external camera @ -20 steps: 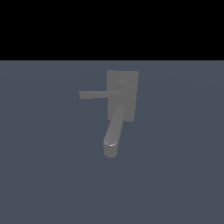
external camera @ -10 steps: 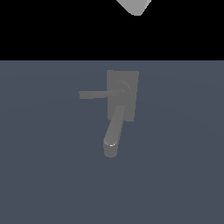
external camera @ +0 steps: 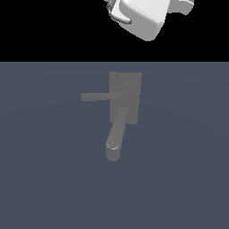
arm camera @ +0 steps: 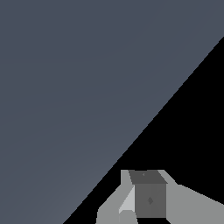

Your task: Turn on the faucet by rotating a designated handle.

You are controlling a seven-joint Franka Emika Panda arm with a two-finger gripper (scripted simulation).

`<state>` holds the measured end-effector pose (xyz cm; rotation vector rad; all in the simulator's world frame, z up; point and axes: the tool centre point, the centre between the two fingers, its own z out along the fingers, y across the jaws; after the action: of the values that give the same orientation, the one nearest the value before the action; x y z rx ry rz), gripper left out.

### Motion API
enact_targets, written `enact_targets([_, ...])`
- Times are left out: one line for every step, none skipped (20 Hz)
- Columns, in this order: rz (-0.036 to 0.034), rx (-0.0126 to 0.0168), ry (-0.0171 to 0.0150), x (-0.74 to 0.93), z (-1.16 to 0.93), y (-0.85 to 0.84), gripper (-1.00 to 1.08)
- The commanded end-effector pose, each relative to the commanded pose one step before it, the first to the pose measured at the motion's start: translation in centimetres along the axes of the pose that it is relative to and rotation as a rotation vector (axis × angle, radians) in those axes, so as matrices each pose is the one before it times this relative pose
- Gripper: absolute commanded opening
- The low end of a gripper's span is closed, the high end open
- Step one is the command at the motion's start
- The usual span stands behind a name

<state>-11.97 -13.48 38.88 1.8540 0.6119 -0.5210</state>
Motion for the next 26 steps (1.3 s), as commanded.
enact_targets([-0.04233, -0.06594, -0.00592, 1.163, 0.027, 0.359, -1.0])
enact_targets([-0.01684, -0.02571, -0.00187, 0.469, -0.003, 0.142, -1.0])
enact_targets([-0.01679, -0.02556, -0.00157, 0.474, -0.014, 0.142, -1.0])
enact_targets([-0.01653, -0.0251, -0.00126, 0.472, -0.024, 0.141, -1.0])
enact_targets([-0.01626, -0.02465, -0.00096, 0.47, -0.032, 0.14, -1.0])
enact_targets([-0.01571, -0.02376, -0.00068, 0.46, -0.04, 0.137, -1.0])
enact_targets([-0.01484, -0.02244, -0.00041, 0.439, -0.045, 0.131, -1.0])
enact_targets([-0.01391, -0.02111, -0.00016, 0.417, -0.051, 0.127, -1.0])
enact_targets([-0.01305, -0.0198, 0.00002, 0.395, -0.053, 0.121, -1.0])
enact_targets([-0.01235, -0.01852, 0.00012, 0.376, -0.053, 0.112, -1.0])
enact_targets([-0.01167, -0.01732, 0.00021, 0.357, -0.053, 0.104, -1.0])
enact_targets([-0.01068, -0.0162, 0.00038, 0.333, -0.056, 0.103, -1.0])
enact_targets([-0.00937, -0.01502, 0.00062, 0.301, -0.06, 0.107, -1.0])
enact_targets([-0.00844, -0.01387, 0.00072, 0.275, -0.06, 0.105, -1.0])
enact_targets([-0.00835, -0.01279, 0.00057, 0.267, -0.052, 0.086, -1.0])
enact_targets([-0.0084, -0.01143, 0.0003, 0.259, -0.042, 0.059, -1.0])
enact_targets([-0.00834, -0.01022, 0.00007, 0.25, -0.032, 0.037, -1.0])
enact_targets([-0.00762, -0.00919, 0.00006, 0.228, -0.03, 0.032, -1.0])
enact_targets([-0.00627, -0.0081, 0.0002, 0.193, -0.031, 0.037, -1.0])
enact_targets([-0.0046, -0.00698, 0.00041, 0.15, -0.032, 0.048, -1.0])
enact_targets([-0.00283, -0.00592, 0.00065, 0.106, -0.036, 0.063, -1.0])
enact_targets([-0.001, -0.00489, 0.0009, 0.06, -0.039, 0.078, -1.0])
enact_targets([0.00083, -0.00401, 0.00117, 0.015, -0.043, 0.097, -1.0])
enact_targets([0.00268, -0.00353, 0.00152, -0.028, -0.05, 0.124, -1.0])
enact_targets([0.00458, -0.00319, 0.0019, -0.071, -0.06, 0.155, -1.0])
enact_targets([0.00645, -0.00292, 0.00227, -0.113, -0.07, 0.187, -1.0])
